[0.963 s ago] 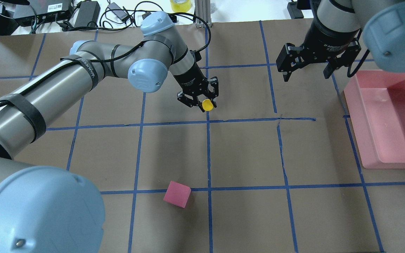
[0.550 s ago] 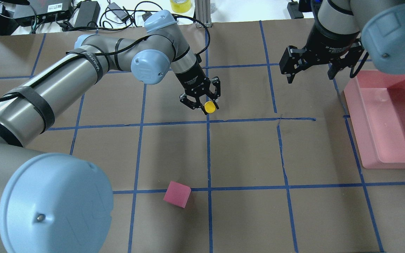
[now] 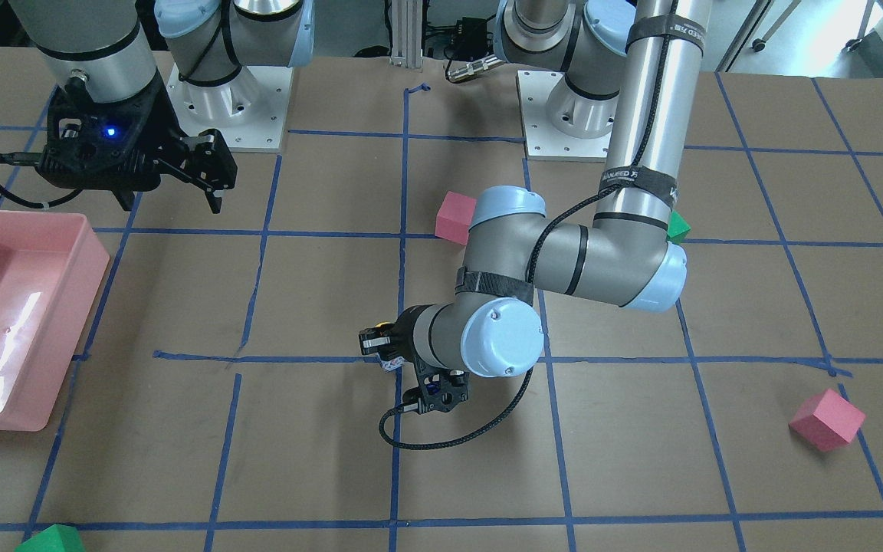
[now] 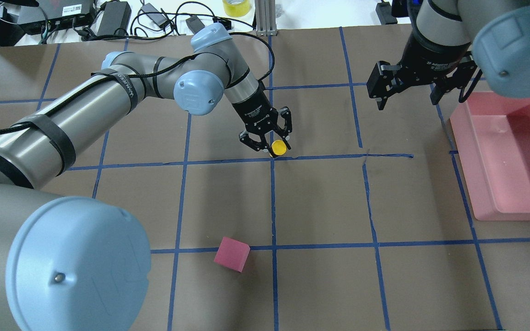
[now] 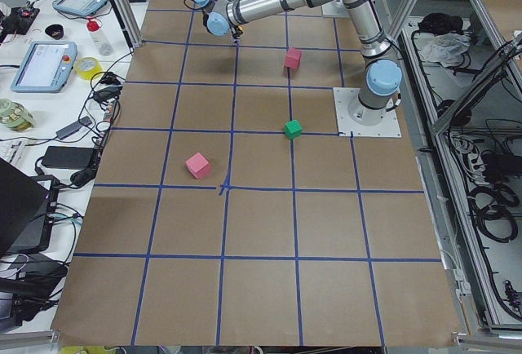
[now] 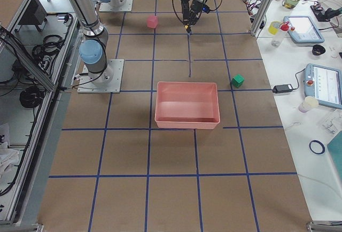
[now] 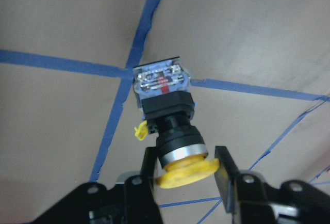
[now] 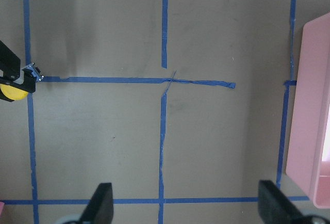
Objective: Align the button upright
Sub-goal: 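Rotate the button cap-up with the left gripper and lower it onto the table, then open the left gripper to release the upright button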
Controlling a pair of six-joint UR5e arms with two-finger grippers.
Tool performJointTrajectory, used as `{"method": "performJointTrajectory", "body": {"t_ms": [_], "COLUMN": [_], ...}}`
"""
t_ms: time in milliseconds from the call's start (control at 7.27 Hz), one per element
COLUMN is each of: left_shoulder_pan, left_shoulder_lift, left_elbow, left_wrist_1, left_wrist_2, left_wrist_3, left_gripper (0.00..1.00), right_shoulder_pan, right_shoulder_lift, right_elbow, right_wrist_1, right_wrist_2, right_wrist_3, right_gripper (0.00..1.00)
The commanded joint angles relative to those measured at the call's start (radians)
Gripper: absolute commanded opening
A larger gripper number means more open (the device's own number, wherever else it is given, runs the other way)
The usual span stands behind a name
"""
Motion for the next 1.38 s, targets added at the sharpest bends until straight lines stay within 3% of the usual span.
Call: {"method": "performJointTrajectory", "body": {"t_ms": [0, 138, 275, 412, 688, 962, 1100, 1238], "left_shoulder_pan": [0.003, 0.003, 0.003, 0.003, 0.004, 0.056, 0.103, 0.130], "left_shoulder_lift": [0.001, 0.003, 0.007, 0.013, 0.026, 0.097, 0.160, 0.215], "left_elbow": [-0.014, -0.016, -0.023, -0.037, -0.042, -0.026, -0.039, -0.039], "left_wrist_1": [-0.002, -0.002, 0.000, 0.010, 0.015, 0.006, -0.052, -0.127], "left_wrist_2": [0.004, 0.006, 0.006, 0.006, 0.007, 0.157, 0.168, 0.258], "left_wrist_3": [0.004, 0.007, 0.019, 0.021, 0.056, 0.194, 0.304, 0.393], "left_gripper": [0.39, 0.43, 0.56, 0.95, 1.00, 1.00, 1.00, 1.00], "right_shoulder_pan": [0.001, 0.001, 0.001, 0.001, 0.001, 0.001, -0.001, -0.001], "right_shoulder_lift": [-0.001, -0.001, -0.001, -0.001, -0.001, -0.001, -0.001, -0.001], "right_elbow": [0.000, 0.000, 0.002, 0.002, 0.002, 0.014, 0.014, 0.014], "right_wrist_1": [0.001, 0.001, 0.001, 0.001, 0.001, 0.001, 0.001, 0.001], "right_wrist_2": [0.001, -0.001, -0.001, -0.001, -0.001, -0.013, -0.014, -0.014], "right_wrist_3": [0.000, 0.000, 0.000, 0.000, 0.000, 0.000, 0.000, 0.000], "right_gripper": [1.00, 1.00, 1.00, 1.00, 1.00, 1.00, 1.00, 1.00]}}
